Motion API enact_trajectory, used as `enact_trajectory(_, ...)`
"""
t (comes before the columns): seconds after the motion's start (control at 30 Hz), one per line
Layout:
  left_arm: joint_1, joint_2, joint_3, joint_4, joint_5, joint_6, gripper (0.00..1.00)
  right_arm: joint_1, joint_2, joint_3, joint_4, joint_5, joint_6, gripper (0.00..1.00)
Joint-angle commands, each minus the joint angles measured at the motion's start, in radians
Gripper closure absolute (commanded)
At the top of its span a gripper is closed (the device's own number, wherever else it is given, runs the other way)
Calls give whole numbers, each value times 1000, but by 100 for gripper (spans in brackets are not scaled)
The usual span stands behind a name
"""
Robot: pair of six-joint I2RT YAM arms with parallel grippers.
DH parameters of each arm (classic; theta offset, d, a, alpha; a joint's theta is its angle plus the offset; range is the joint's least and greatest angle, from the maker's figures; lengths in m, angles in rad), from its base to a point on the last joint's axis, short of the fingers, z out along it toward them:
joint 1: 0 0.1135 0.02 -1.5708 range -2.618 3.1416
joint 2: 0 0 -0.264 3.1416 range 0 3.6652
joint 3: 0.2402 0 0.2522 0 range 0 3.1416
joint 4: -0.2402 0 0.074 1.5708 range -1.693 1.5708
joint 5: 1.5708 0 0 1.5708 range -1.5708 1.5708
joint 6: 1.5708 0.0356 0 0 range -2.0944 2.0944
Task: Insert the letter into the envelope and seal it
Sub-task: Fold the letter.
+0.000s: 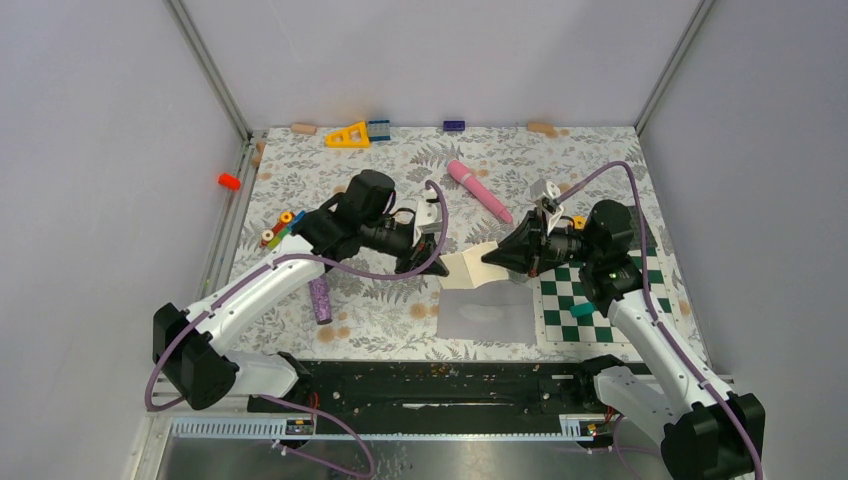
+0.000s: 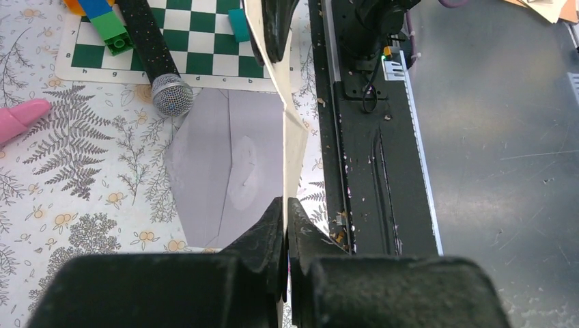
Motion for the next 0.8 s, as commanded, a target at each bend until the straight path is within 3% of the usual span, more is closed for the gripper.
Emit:
enact_trajectory(0.0,3,-22,-4,64,-10,-6,100,-7,-2,15,-10,-35,-49,78)
enact_trajectory(0.07,1,-25,-2,26,-3,37,100,-7,-10,38,-112,-33,-119,46)
enact_trajectory(0.1,-1,-26,0,1,-6,64,100,-7,-18,51,-156,-24,-175,35)
enact_trajectory(0.2,-12,-30,6,-57,-41,136,100,-6,-40,88,-293,18,-309,20)
enact_trajectory(0.47,-111,19,47,-253,-238,335,100,-6,-88,106,-414,52,-452,13)
enact_trajectory(0.77,-176,87,102,-309,-306,361,100,118,-69,86,-478,49,-551,15)
